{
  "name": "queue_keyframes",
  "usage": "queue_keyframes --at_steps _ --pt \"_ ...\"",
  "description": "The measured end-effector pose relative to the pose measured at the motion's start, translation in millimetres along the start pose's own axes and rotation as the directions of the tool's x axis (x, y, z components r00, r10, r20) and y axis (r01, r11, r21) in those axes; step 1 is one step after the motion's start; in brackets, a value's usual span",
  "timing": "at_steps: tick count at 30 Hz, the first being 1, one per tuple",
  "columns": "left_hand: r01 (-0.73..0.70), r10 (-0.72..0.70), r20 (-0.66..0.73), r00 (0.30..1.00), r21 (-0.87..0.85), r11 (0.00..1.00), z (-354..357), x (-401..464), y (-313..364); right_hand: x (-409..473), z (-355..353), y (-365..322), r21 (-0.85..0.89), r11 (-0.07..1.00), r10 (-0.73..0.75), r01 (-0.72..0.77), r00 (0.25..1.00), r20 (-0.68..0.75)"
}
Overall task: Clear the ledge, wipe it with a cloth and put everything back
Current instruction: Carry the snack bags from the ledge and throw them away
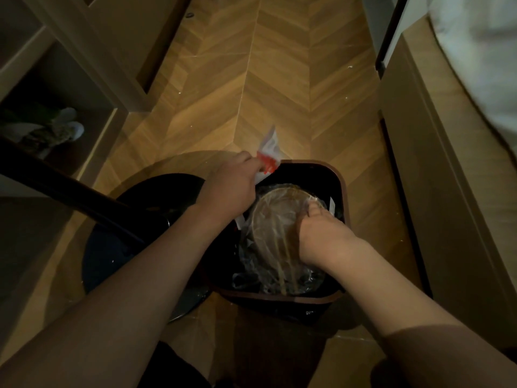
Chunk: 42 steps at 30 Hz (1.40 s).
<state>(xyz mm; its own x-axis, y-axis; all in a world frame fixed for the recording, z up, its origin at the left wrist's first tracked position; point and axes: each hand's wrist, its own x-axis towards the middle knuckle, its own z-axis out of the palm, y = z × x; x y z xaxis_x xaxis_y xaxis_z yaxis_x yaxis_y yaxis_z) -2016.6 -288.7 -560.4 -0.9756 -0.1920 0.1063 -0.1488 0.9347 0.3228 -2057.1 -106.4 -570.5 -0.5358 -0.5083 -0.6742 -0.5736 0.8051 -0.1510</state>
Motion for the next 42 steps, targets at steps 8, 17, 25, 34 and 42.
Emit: queue_keyframes --at_steps 8,17,25,34,42 --pt "0.331 -0.418 0.506 0.754 0.257 0.908 11 3 11 3 -1 -3 0.011 1.0 -0.003 0.003 1.0 0.003" --pt "0.867 -0.527 0.693 0.492 -0.332 0.372 38 1 3 4 4 -2 0.043 0.999 -0.007 0.007 1.0 0.0" --pt "0.852 -0.528 0.673 0.519 -0.461 0.249 33 10 19 7 0 -2 0.064 0.998 -0.001 0.002 1.0 -0.011" --pt "0.432 -0.404 0.323 0.856 -0.018 0.902 3 -5 20 16 -2 -3 0.06 0.998 0.013 -0.013 1.0 0.007" --pt "0.533 -0.412 0.608 0.678 -0.022 0.846 16 -6 15 21 -3 -2 0.109 0.994 0.027 -0.026 1.0 -0.005"
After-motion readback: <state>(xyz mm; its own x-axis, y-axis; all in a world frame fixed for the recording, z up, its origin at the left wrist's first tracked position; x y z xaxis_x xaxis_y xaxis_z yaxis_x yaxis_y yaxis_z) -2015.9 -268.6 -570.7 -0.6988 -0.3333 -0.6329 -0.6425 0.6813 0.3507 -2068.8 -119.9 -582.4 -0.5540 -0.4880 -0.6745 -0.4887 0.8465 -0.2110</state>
